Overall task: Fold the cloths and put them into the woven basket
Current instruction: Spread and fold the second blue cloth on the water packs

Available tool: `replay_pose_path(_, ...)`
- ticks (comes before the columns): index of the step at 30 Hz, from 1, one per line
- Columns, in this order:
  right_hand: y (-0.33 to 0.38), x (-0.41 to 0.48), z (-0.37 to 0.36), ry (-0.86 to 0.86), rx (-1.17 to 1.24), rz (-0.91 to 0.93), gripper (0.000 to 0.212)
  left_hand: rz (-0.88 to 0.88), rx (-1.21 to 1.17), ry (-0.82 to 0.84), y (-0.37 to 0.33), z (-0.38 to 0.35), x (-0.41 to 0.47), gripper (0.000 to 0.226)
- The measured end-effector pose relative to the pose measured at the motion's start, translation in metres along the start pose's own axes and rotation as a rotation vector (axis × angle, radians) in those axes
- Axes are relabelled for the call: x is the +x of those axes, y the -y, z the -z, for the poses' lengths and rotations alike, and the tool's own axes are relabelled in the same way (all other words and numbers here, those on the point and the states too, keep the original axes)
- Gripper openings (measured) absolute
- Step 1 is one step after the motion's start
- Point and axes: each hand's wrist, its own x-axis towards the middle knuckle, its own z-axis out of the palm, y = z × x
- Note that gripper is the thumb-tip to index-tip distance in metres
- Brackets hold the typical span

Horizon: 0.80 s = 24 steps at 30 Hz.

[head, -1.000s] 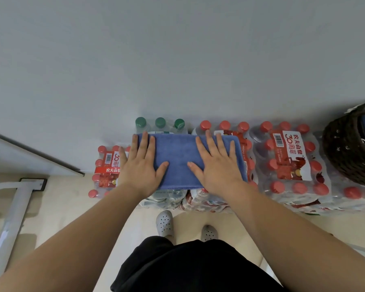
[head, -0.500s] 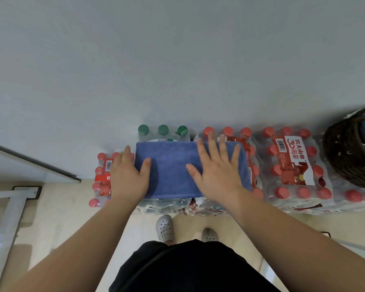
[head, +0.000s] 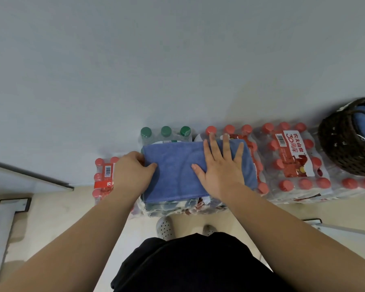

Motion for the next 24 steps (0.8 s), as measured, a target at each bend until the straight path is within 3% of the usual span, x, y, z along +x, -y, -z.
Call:
replay_pose_path(4,0.006,-0.005,0.001,0.024,-0.037,0.164,0.086,0.059,-0.103,0.035,-0.005,0.001,0.0,0.014)
replay_pose_path(11,0.003,-0.006,-0.006,0.062,-0.023,0.145,0.09,0.128,-0.316,0.055,-0.026,0.009,-0.012,0.018)
replay_pose_path(18,-0.037,-0.018,-0.005,-0.019,0.271,0.179,0.092,0.096,-0.534,0.041,-0.072,0.018,-0.032,0.029)
replay_pose_path(24,-0.098,-0.032,-0.001,-0.059,0.654,0.131,0.082,-0.092,-0.36,0.038,-0.129,-0.021,-0.047,0.023)
